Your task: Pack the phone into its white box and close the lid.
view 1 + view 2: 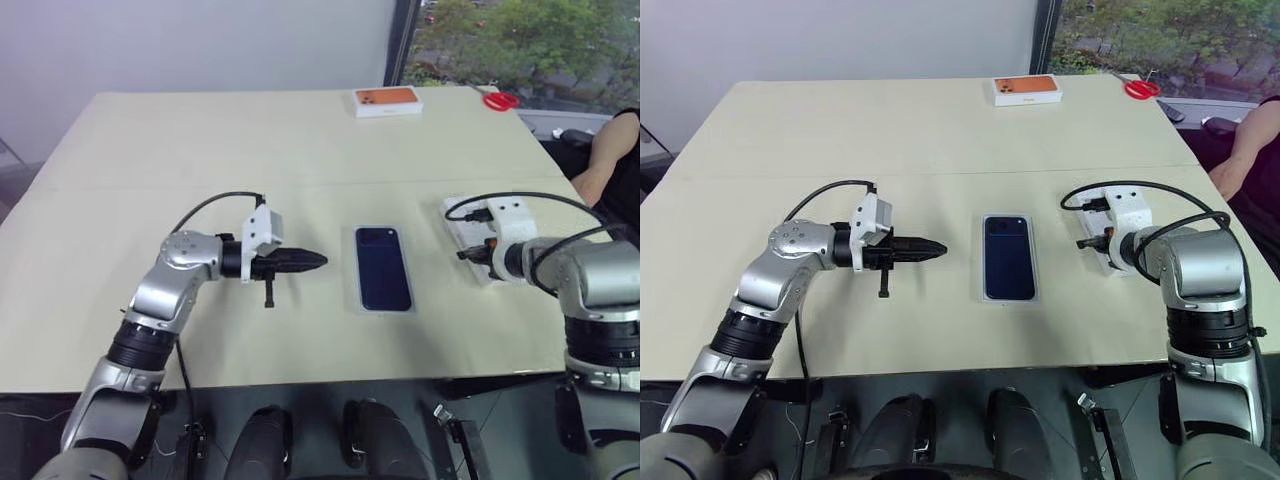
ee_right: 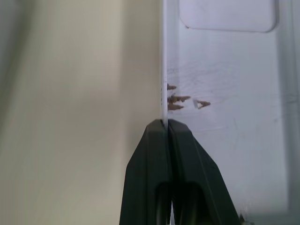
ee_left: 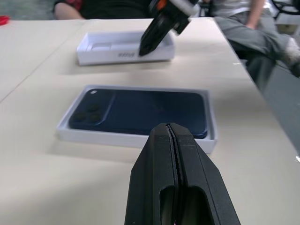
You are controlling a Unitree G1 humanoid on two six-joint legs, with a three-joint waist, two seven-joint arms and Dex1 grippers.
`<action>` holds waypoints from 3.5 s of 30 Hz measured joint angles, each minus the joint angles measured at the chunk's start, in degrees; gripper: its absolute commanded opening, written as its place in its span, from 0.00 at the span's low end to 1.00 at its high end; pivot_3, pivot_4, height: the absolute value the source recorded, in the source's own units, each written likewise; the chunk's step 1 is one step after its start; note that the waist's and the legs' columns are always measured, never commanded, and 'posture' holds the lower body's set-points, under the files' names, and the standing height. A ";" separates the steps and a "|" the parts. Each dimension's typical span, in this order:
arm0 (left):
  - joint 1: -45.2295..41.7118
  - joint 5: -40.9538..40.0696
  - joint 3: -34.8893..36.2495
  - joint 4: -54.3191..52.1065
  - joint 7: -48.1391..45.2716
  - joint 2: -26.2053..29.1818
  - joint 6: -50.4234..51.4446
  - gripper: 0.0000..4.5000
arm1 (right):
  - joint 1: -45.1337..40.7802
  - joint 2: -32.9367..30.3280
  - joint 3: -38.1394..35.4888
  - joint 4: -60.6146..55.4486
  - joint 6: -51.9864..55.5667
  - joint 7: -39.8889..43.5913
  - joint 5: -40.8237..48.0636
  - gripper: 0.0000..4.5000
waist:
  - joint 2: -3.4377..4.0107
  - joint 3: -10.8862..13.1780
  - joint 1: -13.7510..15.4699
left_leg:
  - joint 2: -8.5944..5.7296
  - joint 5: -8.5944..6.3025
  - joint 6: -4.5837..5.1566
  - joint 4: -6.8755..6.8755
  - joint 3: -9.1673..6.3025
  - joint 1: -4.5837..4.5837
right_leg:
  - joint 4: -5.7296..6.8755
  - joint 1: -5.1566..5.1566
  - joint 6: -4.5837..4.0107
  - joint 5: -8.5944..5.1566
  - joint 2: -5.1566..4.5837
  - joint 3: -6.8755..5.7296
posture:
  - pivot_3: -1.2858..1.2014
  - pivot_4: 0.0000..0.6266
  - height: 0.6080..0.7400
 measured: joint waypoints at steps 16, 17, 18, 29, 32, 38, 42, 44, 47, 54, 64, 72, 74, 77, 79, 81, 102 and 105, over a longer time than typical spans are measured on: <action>-4.41 1.71 7.59 14.87 10.45 -0.84 -2.76 0.00 | -4.84 45.42 -22.18 -7.12 1.45 -40.52 52.85 0.01 | 0.04 0.01 -0.37 | 0.09 0.02 -0.04 -0.03 -0.06 -0.15 | 0.14 -0.18 -0.03 0.04 -0.16 -0.05 | 0.52 0.24 1.00; -4.36 1.88 7.63 15.12 10.59 -0.71 -2.76 0.00 | -4.47 45.38 -21.75 -6.53 -0.22 -45.50 56.84 0.01 | 0.04 0.01 -0.37 | 0.04 0.02 -0.05 -0.02 -0.04 -0.18 | 0.12 -0.19 -0.03 0.04 -0.23 -0.05 | 0.52 0.24 1.00; -4.16 2.15 7.70 15.22 10.84 -0.72 -2.77 0.00 | -0.76 45.29 -17.97 -5.65 -9.11 -57.99 70.32 0.01 | 0.04 0.00 -0.54 | 0.02 0.02 -0.04 -0.03 -0.03 -0.19 | 0.09 -0.18 -0.03 0.04 -0.28 -0.03 | 0.52 0.24 1.00; -3.97 2.73 6.20 14.54 10.82 -1.78 -2.71 0.00 | 13.37 44.48 0.90 -9.75 -40.91 -90.24 95.29 0.13 | 0.03 0.00 -1.07 | 0.12 0.01 -0.02 -0.03 0.03 -0.20 | 0.03 -0.21 -0.01 0.03 0.03 0.04 | 0.52 0.24 1.00; -3.96 3.00 5.83 14.54 10.14 -2.13 -2.70 0.00 | 14.66 42.95 1.71 -10.30 -43.12 -91.19 95.30 0.41 | 0.03 0.00 -1.01 | 0.13 0.01 -0.01 -0.03 0.04 -0.22 | 0.02 -0.21 -0.01 0.03 0.03 0.04 | 0.52 0.24 1.00; -3.03 2.87 3.41 11.92 7.61 -3.07 -0.69 0.00 | 13.28 37.46 1.72 -10.30 -44.63 -90.27 95.32 0.99 | 0.04 0.01 -0.96 | 0.13 0.01 -0.01 -0.03 0.05 -0.21 | 0.00 -0.21 -0.02 0.02 0.03 0.05 | 0.52 0.24 1.00; -0.52 2.97 0.04 8.45 5.61 -3.36 0.25 0.00 | 8.78 31.69 -0.33 -9.26 -44.34 -87.61 95.36 0.99 | 0.05 0.01 -0.93 | 0.16 0.01 -0.01 -0.03 0.05 -0.20 | 0.00 -0.21 -0.03 0.02 0.02 0.06 | 0.52 0.24 1.00; -0.45 2.79 0.28 8.54 6.74 -4.38 0.46 0.00 | 8.18 26.95 -0.22 -8.20 -42.61 -85.14 95.43 0.99 | 0.04 0.01 -0.74 | 0.23 0.01 -0.01 -0.03 0.04 -0.22 | -0.02 -0.21 -0.04 0.02 0.05 0.05 | 0.52 0.24 1.00; -2.63 0.44 4.05 10.04 9.15 -4.37 2.48 0.00 | 7.23 15.16 3.63 -6.95 -36.62 -81.06 95.45 0.99 | 0.07 0.03 -0.72 | 0.23 0.01 -0.01 -0.01 0.06 -0.26 | -0.02 -0.24 -0.04 0.02 0.05 0.05 | 0.52 0.24 1.00; -4.68 1.97 8.31 14.35 10.09 3.21 1.75 0.00 | 3.60 -0.07 18.90 -8.47 -23.42 -67.48 88.19 0.99 | 0.07 0.04 -0.75 | 0.57 -0.11 0.19 -0.09 0.12 -0.13 | -0.08 -0.23 -0.10 0.01 0.46 0.09 | 0.52 0.24 1.00; -2.57 5.16 8.29 17.69 10.22 6.06 -0.56 0.00 | -4.57 6.16 26.63 -4.19 -21.65 -58.15 79.59 0.99 | 0.05 0.02 -0.53 | 0.68 -0.11 0.19 -0.02 0.14 -0.37 | -0.38 -0.28 -0.20 0.09 0.44 0.06 | 0.52 0.24 1.00; -0.57 5.60 8.27 15.46 10.54 5.42 -0.52 0.00 | -5.60 11.10 27.04 2.12 -20.69 -58.83 76.71 0.99 | 0.05 0.02 -0.68 | 0.64 -0.11 0.19 -0.02 0.19 -0.69 | -0.68 -0.42 -0.23 0.16 0.27 -0.04 | 0.52 0.24 1.00; -0.50 5.59 8.31 15.41 10.86 5.41 -0.39 0.00 | -5.61 11.83 27.04 3.36 -19.90 -59.15 74.77 0.99 | 0.05 0.02 -0.68 | 0.64 -0.11 0.19 -0.02 0.19 -0.69 | -0.68 -0.42 -0.23 0.16 0.27 -0.05 | 0.52 0.24 1.00; -0.43 5.55 8.37 15.25 11.38 5.39 -0.30 0.00 | -5.61 13.14 26.97 4.81 -18.72 -59.30 72.79 0.94 | 0.06 0.02 -0.66 | 0.63 -0.11 0.19 -0.02 0.19 -0.69 | -0.68 -0.42 -0.24 0.17 0.27 -0.06 | 0.52 0.24 1.00; -0.42 5.51 8.38 14.90 11.50 5.35 -0.30 0.00 | -5.61 14.28 26.89 5.49 -18.04 -59.14 71.82 0.80 | 0.06 0.02 -0.68 | 0.64 -0.11 0.19 -0.02 0.19 -0.68 | -0.67 -0.42 -0.24 0.18 0.27 -0.06 | 0.52 0.24 1.00; -0.41 5.44 8.41 14.65 11.73 5.30 -0.26 0.00 | -5.68 15.09 26.80 6.17 -17.01 -59.08 70.41 0.58 | 0.05 0.02 -0.69 | 0.64 -0.11 0.19 -0.02 0.19 -0.68 | -0.67 -0.42 -0.24 0.18 0.27 -0.06 | 0.52 0.24 1.00; -0.66 -0.35 16.07 15.08 13.80 6.74 3.19 0.00 | 1.73 22.76 14.46 7.60 -19.63 -67.44 77.58 0.01 | 0.06 0.01 -0.86 | 0.59 -0.11 0.19 -0.02 0.18 -0.71 | -0.67 -0.43 -0.10 0.28 0.27 -0.08 | 0.52 0.24 1.00; -0.21 -0.04 15.87 15.60 13.02 7.10 3.19 0.00 | 2.64 23.14 14.42 7.60 -22.76 -70.73 82.30 0.01 | 0.06 0.01 -0.86 | 0.61 -0.11 0.19 -0.01 0.16 -0.70 | -0.67 -0.43 -0.13 0.29 0.29 -0.08 | 0.52 0.24 1.00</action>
